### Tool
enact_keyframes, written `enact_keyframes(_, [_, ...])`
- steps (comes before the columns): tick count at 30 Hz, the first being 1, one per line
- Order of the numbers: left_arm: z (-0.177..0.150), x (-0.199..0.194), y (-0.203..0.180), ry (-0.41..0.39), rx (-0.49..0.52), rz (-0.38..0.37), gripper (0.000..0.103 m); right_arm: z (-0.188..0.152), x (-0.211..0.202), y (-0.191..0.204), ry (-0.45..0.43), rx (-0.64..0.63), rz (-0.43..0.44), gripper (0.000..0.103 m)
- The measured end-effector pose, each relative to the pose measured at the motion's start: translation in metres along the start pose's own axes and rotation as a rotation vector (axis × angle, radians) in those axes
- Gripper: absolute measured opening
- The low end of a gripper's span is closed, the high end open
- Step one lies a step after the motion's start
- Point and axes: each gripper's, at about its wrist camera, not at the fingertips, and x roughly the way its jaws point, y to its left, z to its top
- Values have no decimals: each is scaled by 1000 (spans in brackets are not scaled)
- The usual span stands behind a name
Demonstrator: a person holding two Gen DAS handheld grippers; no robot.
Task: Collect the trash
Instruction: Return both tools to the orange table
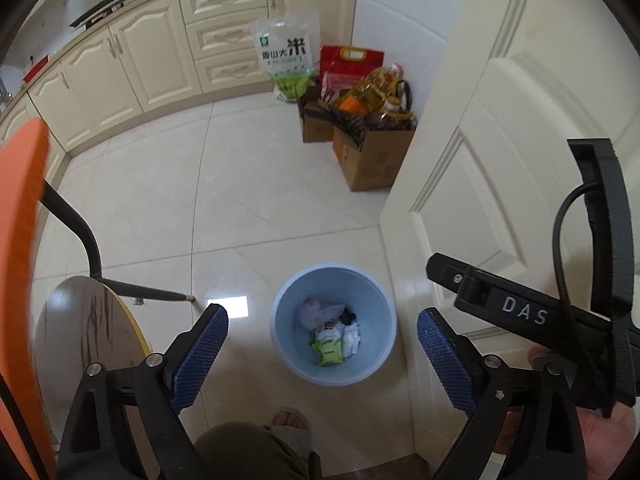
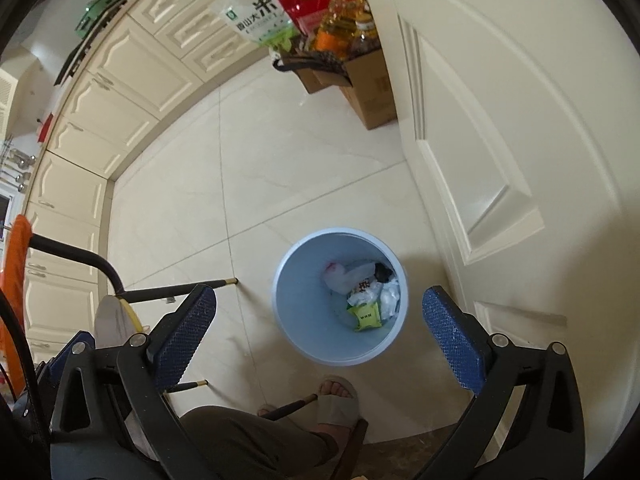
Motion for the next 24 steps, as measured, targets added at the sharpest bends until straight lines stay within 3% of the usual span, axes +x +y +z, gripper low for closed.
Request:
enact_keyframes(10, [-34, -105, 24, -186, 5, -34, 96, -16, -88, 41, -146, -44, 46, 103])
enact_keyframes(18, [-91, -187, 75, -359, -46, 49, 101, -41, -173, 98, -291, -132, 114, 103])
enact_keyframes(24, [-138, -245, 124, -460, -123, 97, 102, -78, -227, 166, -376, -276, 159, 103])
